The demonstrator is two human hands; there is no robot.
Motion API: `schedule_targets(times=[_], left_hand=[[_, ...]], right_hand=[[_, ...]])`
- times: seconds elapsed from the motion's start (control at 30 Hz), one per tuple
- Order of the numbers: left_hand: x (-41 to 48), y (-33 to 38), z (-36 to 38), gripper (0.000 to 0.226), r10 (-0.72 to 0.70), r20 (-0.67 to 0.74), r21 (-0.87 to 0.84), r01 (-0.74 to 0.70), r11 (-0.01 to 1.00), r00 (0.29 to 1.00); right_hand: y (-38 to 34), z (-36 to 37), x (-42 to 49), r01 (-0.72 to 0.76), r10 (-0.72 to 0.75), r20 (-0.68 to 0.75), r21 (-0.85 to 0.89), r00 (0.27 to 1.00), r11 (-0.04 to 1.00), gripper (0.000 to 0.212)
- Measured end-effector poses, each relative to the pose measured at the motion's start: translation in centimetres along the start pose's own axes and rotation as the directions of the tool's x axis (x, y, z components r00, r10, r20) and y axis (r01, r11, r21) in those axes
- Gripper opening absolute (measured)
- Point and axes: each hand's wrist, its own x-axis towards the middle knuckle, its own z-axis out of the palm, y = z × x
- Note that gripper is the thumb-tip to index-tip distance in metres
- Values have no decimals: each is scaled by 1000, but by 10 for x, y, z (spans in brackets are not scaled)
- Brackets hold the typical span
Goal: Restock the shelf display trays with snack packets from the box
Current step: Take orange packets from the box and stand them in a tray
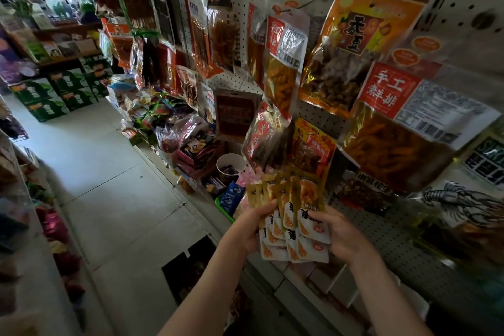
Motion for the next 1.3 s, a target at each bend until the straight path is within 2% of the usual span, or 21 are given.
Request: schedule_targets(times=[0.2,0.33,0.43,0.53,0.63,0.73,0.8,1.0,1.17,1.23,1.3], left_hand=[[-3,-2,-1,43,6,48,-42,-4,999,999],[-3,2,-4,61,15,81,-71,-10,997,997],[-8,3,2,51,7,68,-40,-4,999,998],[-7,3,6,35,5,60,-38,-3,999,998],[-4,0,10,41,14,90,-64,-8,998,996],[-2,-4,16,27,27,128,34,-32,999,991],[-1,-8,17,30,32,124,64,-40,997,992],[5,-25,15,24,-7,103,-8,8,1000,995],[12,-52,35,40,-97,125,-79,107,991,987],[15,-61,40,45,-85,128,-78,96,992,988],[17,-72,47,47,-61,87,-101,70,992,994]], right_hand=[[2,-3,-1,-14,14,-47,16,999,1000,35],[4,-8,-4,-18,21,-38,64,999,998,27],[3,-10,-6,-20,23,-29,97,999,995,25],[2,-10,-4,4,-6,16,86,1000,996,33],[4,-6,0,10,-11,50,20,999,1000,41],[10,4,3,6,0,75,-82,997,997,45],[13,9,5,12,-2,75,-131,997,991,46],[12,11,-2,15,0,52,-298,999,954,44],[22,-19,-5,-24,19,-16,-438,1000,899,60],[24,-30,-9,-58,48,-35,-446,998,893,65],[24,-47,-17,-76,49,-77,-411,996,909,81]])
